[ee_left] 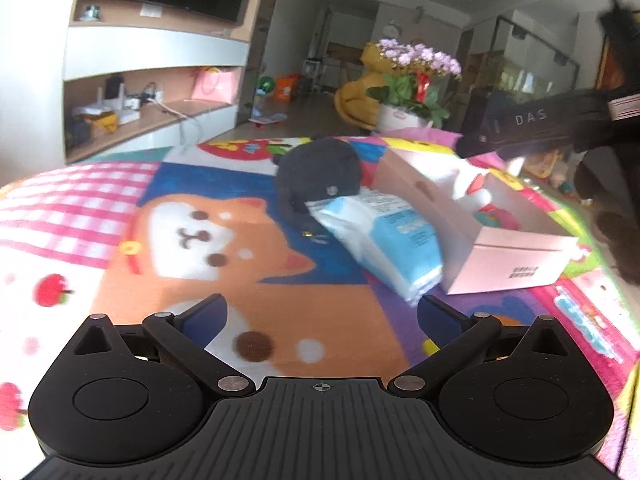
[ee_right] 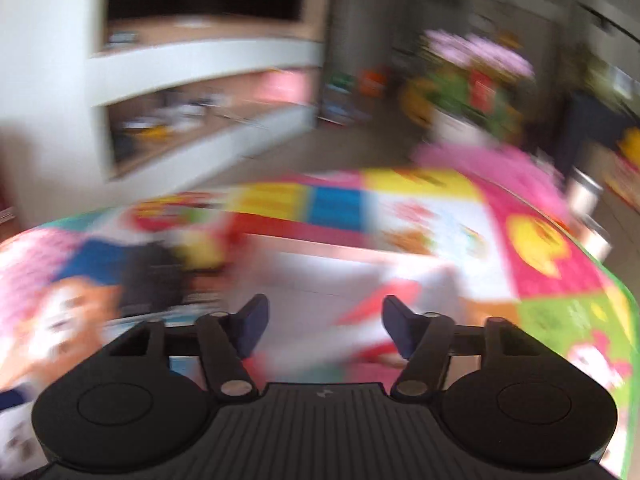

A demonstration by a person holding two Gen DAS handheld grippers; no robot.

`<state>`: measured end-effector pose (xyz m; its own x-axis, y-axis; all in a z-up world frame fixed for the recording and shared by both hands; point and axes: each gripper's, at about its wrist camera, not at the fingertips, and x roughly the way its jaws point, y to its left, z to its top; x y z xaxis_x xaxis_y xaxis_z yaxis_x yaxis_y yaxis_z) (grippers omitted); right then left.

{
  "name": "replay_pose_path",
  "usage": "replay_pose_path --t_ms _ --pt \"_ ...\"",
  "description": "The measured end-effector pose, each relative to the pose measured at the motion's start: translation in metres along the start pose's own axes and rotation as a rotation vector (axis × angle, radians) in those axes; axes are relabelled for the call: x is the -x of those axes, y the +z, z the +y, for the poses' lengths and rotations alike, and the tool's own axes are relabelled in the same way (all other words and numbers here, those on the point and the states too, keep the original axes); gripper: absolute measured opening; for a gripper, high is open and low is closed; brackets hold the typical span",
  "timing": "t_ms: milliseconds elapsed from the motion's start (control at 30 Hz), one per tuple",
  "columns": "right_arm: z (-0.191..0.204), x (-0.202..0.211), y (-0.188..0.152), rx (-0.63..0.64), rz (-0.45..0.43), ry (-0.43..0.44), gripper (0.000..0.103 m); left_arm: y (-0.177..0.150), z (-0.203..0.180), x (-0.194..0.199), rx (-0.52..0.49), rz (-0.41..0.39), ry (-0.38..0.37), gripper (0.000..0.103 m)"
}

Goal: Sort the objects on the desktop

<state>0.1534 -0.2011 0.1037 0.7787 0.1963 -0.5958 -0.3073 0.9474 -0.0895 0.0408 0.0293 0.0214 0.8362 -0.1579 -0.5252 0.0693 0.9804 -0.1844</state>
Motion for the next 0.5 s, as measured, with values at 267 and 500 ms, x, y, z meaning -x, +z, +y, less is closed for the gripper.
replay_pose_path --t_ms 267,500 --pt "0.131 -0.020 -0.030 0.397 0.003 0.071 0.067 -0.002 0.034 0.043 -0.001 0.011 0.139 0.103" --pt "0.138 -0.067 -0.032 0.348 0.106 -0.009 0.065 -0.007 0.046 0.062 -0.010 0.007 0.117 0.103"
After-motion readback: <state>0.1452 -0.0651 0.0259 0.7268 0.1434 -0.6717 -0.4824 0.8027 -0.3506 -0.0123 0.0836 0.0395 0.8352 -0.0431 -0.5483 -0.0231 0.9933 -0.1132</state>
